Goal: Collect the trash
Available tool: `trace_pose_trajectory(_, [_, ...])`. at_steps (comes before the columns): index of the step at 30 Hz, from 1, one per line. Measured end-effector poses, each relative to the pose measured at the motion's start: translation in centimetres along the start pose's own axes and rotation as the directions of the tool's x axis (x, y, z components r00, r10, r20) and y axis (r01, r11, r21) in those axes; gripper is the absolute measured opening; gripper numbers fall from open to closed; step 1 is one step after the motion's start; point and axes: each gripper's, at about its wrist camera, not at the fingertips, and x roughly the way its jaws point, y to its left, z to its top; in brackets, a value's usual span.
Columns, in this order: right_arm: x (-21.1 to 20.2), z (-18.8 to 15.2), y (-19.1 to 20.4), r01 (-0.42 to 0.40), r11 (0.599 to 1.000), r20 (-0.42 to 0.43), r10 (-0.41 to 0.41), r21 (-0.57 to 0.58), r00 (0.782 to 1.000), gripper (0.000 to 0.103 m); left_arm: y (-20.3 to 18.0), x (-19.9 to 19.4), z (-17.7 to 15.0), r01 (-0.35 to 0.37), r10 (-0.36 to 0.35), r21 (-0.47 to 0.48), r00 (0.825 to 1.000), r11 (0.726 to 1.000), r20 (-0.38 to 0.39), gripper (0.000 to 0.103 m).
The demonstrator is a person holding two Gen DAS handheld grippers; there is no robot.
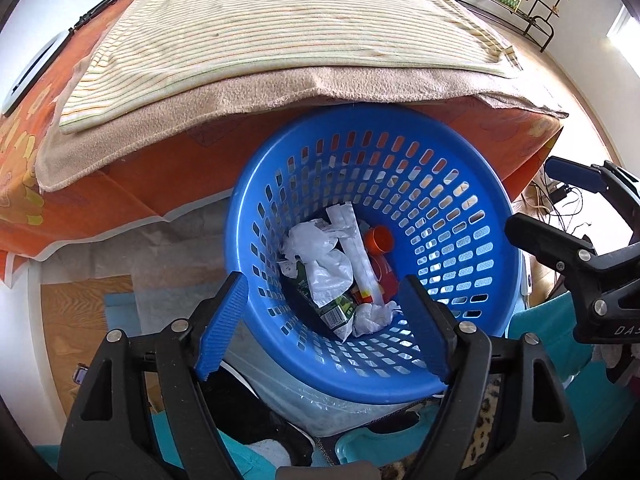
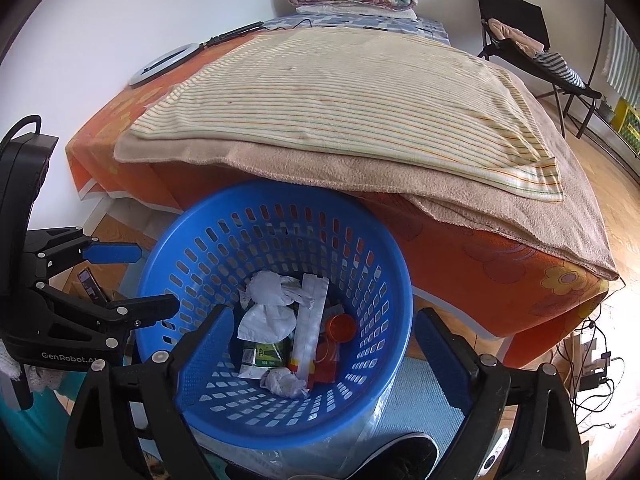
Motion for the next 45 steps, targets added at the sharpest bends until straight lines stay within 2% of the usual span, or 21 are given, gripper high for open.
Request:
trace_pose_trajectory(4, [-0.3,0.4,0.1,0.020,1.000,0.008,-0.020,-0.006,1.000,0.095,-0.1,-0.3,0.5,-0.010,0.010,0.009,1.000,1.000,0.009,0.081])
trace_pose_trajectory(7, [-0.6,0.9,0.2,0.048,0.999,0.021,-0.048,-0.013,0.999,0.099,-0.1,-0.5,1.0,-0.011,0.011,0.010,1.000,1.000,0.013,0.081])
trace_pose_trajectory(14, [-1.7,2.7,0.6,0.079,0.996,0.053,-0.077,-0.031,0.996,0.099,-0.2,-1.1,2.8,-0.021,0.021,0.016,0.999,1.000,0.035,0.081])
trace_pose_trajectory(21, [-3.0,5.4,0.4,0.067,0.997,0.092,-0.063,-0.037,0.994,0.100,0.2,-2.9,5.6,-0.041,0.038,0.025,0.995,0.999,0.095,0.081])
trace_pose_trajectory(35, [-4.6,12.0,-2.3,0.068,0.998,0.196,-0.066,-0.003,0.978,0.103,1.8,-7.3,13.8,-0.079,0.072,0.015,0.961,0.997,0.267,0.086])
trace_pose_trajectory(45, [-4.0,16.2,-4.7,0.081,0.996,0.260,-0.089,0.040,0.962,0.103,2.9,-8.4,17.6,-0.068,0.069,-0.017,0.937,0.998,0.342,0.087])
